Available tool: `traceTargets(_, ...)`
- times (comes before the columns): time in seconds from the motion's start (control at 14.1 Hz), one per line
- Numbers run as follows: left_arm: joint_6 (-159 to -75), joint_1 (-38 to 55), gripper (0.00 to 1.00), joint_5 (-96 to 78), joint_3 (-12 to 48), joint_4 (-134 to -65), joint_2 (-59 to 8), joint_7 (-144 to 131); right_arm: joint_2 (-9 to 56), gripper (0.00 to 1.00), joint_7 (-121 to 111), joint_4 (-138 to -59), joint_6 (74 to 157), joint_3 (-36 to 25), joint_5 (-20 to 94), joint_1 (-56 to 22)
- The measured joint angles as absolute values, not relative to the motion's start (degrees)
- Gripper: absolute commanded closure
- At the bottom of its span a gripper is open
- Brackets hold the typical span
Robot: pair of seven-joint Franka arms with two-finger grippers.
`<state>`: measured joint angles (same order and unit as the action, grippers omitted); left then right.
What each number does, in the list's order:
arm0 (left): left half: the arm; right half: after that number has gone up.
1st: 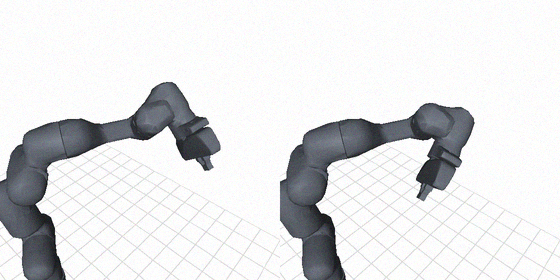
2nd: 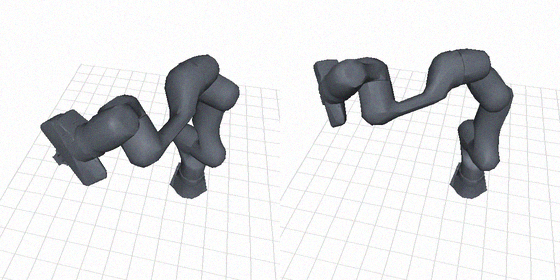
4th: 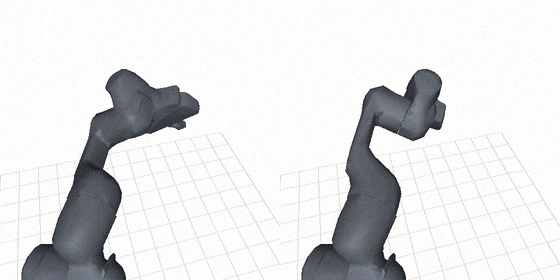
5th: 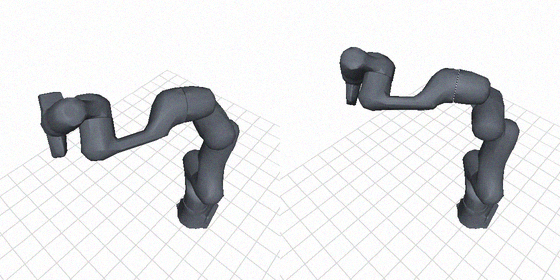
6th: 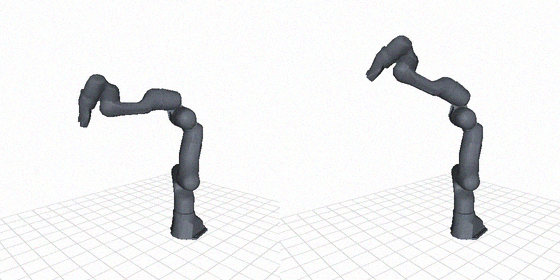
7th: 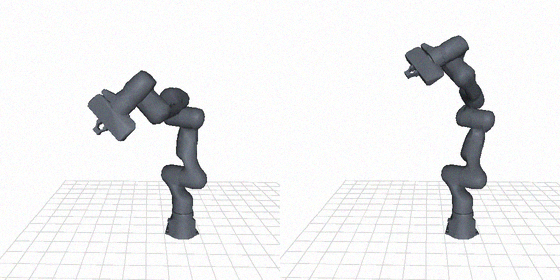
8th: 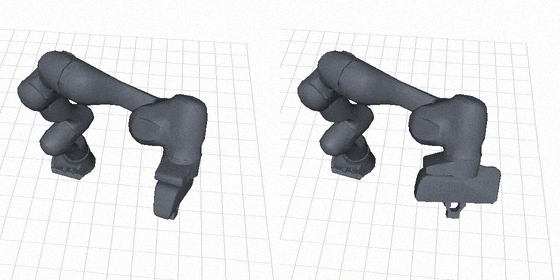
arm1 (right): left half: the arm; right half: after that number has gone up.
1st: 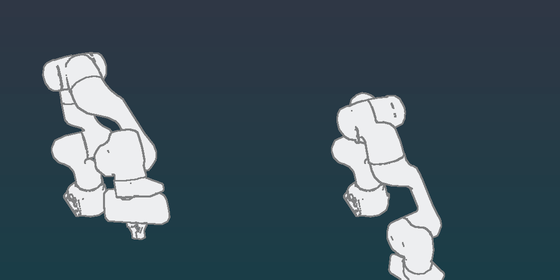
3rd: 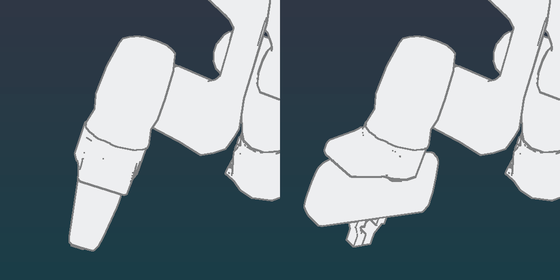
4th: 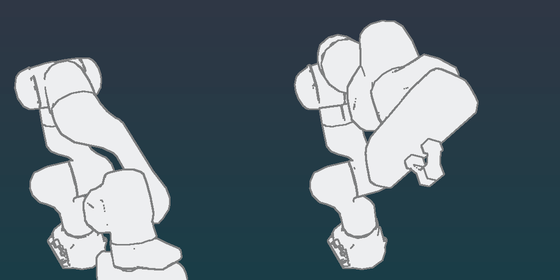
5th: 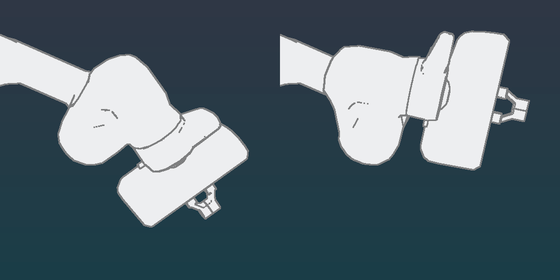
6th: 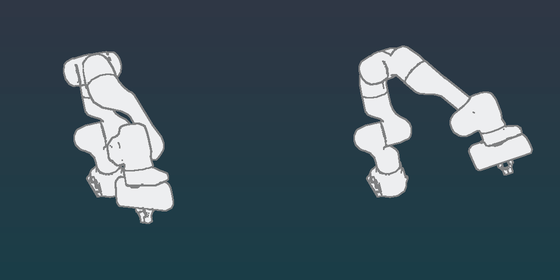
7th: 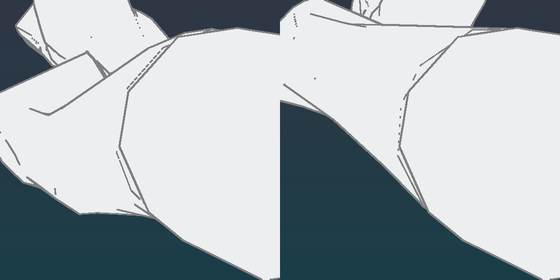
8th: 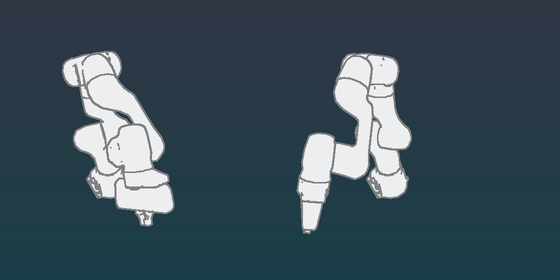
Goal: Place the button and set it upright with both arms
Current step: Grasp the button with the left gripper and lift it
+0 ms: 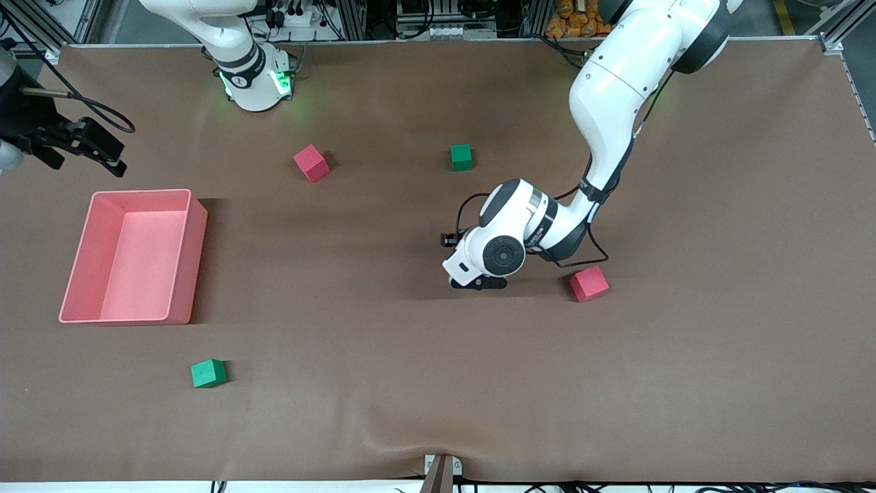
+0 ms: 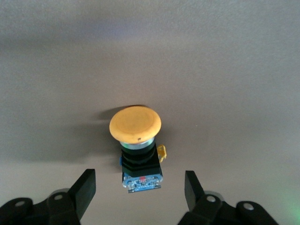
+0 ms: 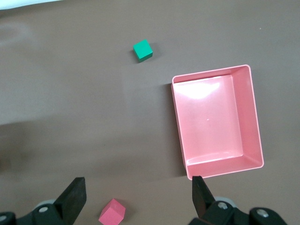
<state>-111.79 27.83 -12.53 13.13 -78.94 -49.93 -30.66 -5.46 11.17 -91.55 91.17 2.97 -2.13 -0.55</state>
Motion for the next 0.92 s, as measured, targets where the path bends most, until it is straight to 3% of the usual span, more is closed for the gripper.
traceTargets(0.5,-111.8,28.1,0.27,-12.5,13.0,-78.9,-50.8,-30.7,-4.5,0.0,10.2,-90.5,91.2,2.8,-2.1,0.1)
traceTargets(0.64,-111.8,28.1,0.36,-12.5,13.0,-78.9,-51.0,-30.6,-4.5,0.0,10.1,-90.5,91.2,2.9,-2.1,0.1)
traceTargets(0.92,-111.8,28.1,0.4,-12.5,12.9,-78.9,-51.1,-30.4,-4.4,0.0,9.9,-90.4,91.2,2.9,-2.1,0.1)
